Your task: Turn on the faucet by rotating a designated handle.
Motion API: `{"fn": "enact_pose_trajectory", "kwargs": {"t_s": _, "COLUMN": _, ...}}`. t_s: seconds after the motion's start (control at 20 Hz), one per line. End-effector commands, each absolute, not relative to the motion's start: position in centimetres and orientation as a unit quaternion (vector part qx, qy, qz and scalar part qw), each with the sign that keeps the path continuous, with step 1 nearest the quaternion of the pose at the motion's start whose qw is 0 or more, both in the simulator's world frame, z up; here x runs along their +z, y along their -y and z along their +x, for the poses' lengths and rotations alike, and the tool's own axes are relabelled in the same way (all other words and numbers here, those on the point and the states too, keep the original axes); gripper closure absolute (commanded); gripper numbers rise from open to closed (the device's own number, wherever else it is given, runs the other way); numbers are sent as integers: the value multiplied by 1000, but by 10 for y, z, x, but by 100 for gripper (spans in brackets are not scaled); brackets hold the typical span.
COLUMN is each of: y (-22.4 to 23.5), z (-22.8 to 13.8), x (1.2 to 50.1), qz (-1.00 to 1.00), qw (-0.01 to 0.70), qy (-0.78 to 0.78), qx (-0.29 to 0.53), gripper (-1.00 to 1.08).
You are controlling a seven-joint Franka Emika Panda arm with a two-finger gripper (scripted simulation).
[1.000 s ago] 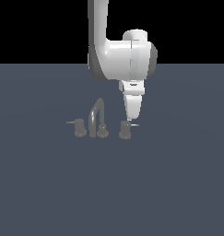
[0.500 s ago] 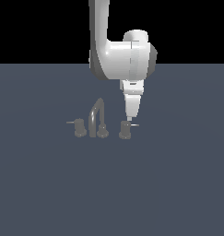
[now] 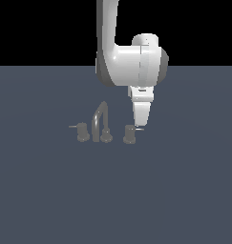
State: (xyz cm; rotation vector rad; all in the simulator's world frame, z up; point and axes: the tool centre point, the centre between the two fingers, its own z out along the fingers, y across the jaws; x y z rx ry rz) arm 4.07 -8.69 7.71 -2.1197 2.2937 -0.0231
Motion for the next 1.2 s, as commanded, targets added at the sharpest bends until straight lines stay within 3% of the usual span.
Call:
{"fn": "enact_pose_trajectory", "kwargs": {"t_s": 0.0, "y": 94, "z": 30, "x": 72, "qz": -677, "qw": 6, "qy": -736, "qx": -5, "gripper": 108}}
{"fn": "enact_pose_trajectory", "kwargs": {"t_s": 0.9, "y": 92, "z": -22, "x": 64, "qz": -674, "qw": 1, "qy": -739, "qx": 0, "gripper": 108}}
{"fn": "enact_pose_trajectory", "kwargs": {"t_s": 1.0, "y": 107, "z": -11, "x": 69, "qz": -666, "qw": 6, "qy": -746, "qx": -12, "gripper": 108}}
{"fn": "enact_pose_trajectory", "kwargs": {"t_s": 1.15, "y": 93, "z": -19, "x": 67, "qz": -668, "qw": 4, "qy": -744, "qx": -8, "gripper": 108}}
